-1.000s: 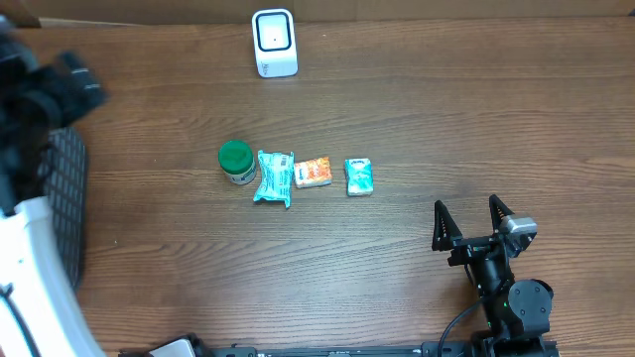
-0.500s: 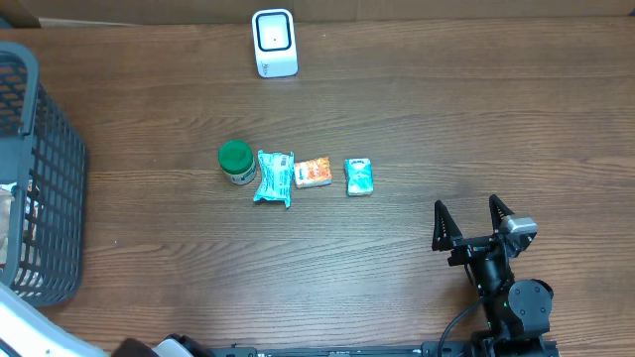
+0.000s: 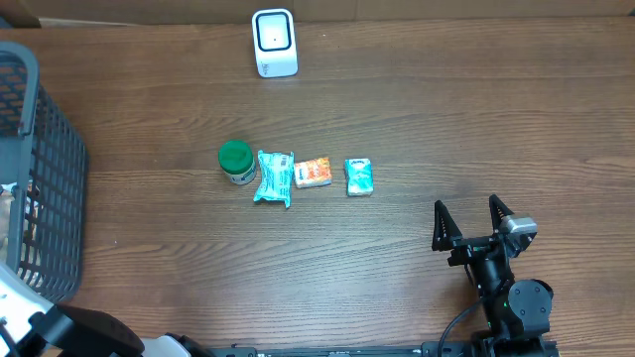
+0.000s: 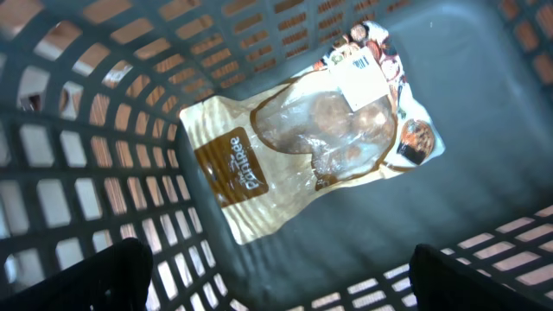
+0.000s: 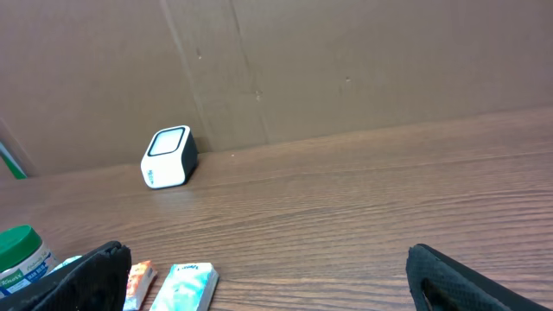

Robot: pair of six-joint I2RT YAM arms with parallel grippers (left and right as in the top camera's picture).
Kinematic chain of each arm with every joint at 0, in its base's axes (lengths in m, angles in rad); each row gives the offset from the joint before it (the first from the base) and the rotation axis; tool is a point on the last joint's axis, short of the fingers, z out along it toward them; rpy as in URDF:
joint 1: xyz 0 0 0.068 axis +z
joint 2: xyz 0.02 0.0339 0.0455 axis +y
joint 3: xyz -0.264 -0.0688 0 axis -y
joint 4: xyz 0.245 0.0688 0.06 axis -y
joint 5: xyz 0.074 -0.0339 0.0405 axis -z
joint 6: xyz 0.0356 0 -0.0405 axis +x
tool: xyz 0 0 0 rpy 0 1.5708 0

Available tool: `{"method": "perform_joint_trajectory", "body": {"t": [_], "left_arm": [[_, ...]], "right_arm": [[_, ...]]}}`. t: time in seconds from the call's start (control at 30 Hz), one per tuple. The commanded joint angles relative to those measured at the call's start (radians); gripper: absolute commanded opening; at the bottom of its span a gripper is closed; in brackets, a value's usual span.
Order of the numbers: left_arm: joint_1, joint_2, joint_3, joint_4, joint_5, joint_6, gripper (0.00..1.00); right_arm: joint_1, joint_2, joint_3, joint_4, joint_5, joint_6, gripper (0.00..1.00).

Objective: Scan the item barcode
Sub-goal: 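Return the left gripper to the basket and grasp the clear bread bag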

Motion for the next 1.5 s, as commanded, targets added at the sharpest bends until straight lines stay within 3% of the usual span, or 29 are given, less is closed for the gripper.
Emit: {"method": "perform_joint_trajectory", "body": {"t": [0.0, 0.7, 0.87, 1.47], "left_arm": [[0.005, 0.049, -0.020, 0.014, 0.001, 0.129, 0.99], [0.005, 0.269, -0.022, -0.005, 0.001, 0.259, 0.95], [0.004, 0.277, -0.022, 0.027, 0.002, 0.278, 0.87], [0.000, 0.452, -0.022, 0.133, 0.019, 0.401, 0.88]], "right_arm": [[0.006, -0.009, -0.011, 0.007, 0.006, -0.003, 1.00], [0.006, -0.009, -0.010, 0.007, 0.006, -0.003, 1.00], [0.006, -0.009, -0.011, 0.007, 0.006, -0.003, 1.00], [0.006, -0.009, -0.011, 0.007, 0.006, -0.003, 1.00]]}}
